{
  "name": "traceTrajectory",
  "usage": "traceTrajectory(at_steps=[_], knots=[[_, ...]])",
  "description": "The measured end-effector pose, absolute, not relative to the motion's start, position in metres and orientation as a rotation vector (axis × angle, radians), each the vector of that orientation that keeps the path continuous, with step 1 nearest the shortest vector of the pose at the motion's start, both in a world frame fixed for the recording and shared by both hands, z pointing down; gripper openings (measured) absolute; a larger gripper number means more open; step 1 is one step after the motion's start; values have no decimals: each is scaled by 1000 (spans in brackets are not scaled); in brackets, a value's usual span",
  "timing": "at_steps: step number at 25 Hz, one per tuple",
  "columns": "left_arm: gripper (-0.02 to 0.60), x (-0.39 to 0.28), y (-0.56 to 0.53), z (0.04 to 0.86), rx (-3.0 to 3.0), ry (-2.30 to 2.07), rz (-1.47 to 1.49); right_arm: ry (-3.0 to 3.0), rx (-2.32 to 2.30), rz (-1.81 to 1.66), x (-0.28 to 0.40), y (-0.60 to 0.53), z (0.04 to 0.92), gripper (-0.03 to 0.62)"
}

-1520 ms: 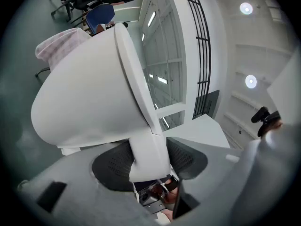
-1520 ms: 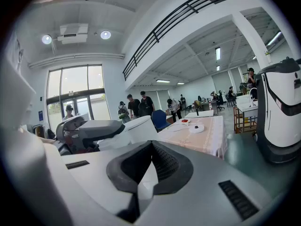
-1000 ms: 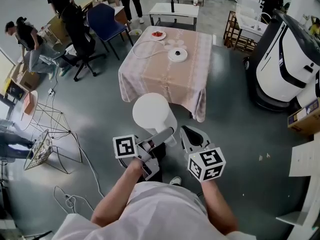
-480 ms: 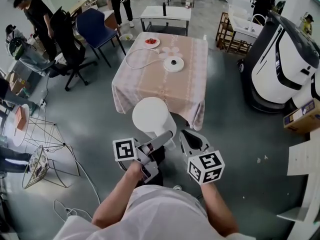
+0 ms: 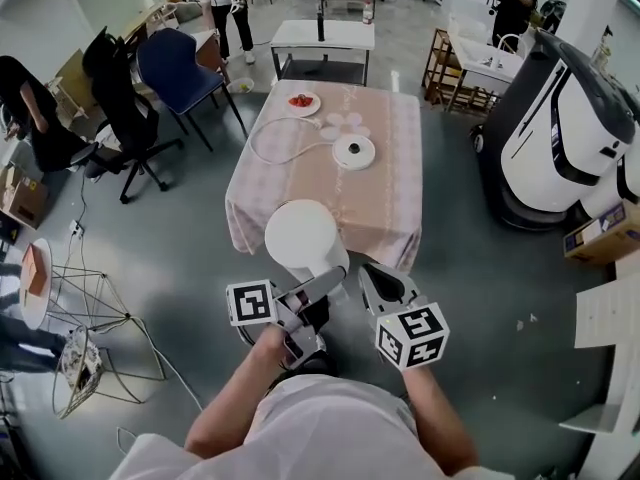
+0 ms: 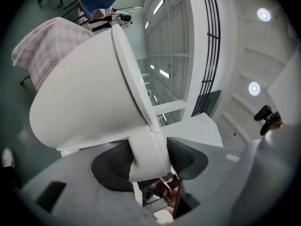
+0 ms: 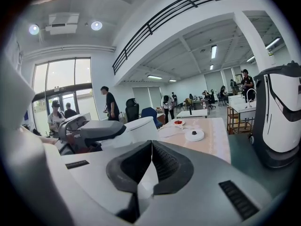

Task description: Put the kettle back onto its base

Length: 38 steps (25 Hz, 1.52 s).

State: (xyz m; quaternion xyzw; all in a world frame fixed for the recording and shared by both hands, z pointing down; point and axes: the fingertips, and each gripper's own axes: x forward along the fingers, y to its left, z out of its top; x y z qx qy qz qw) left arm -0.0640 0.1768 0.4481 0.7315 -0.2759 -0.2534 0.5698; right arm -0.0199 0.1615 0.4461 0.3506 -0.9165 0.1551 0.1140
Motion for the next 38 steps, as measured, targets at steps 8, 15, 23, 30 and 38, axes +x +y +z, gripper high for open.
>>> traceTrajectory(at_steps=[8,15,23,30,38], knots=[[224,-105,147,447,1739,-592,-564,-2654,1059,448,-65,131,445,5],[225,-127,135,448,1740,-575,-547,-2642,1076,442,-89,116,447,5],[225,-135,116,454,1730,-576,-548,-2643,1090,461,-92,96,454,5],[227,-126,93,457,1714,-599,-559,-2675,1044,466,-88,70,460,5],[227,-102,42,457,1697,-681,-587,-2710,950,477,-62,17,464,5]])
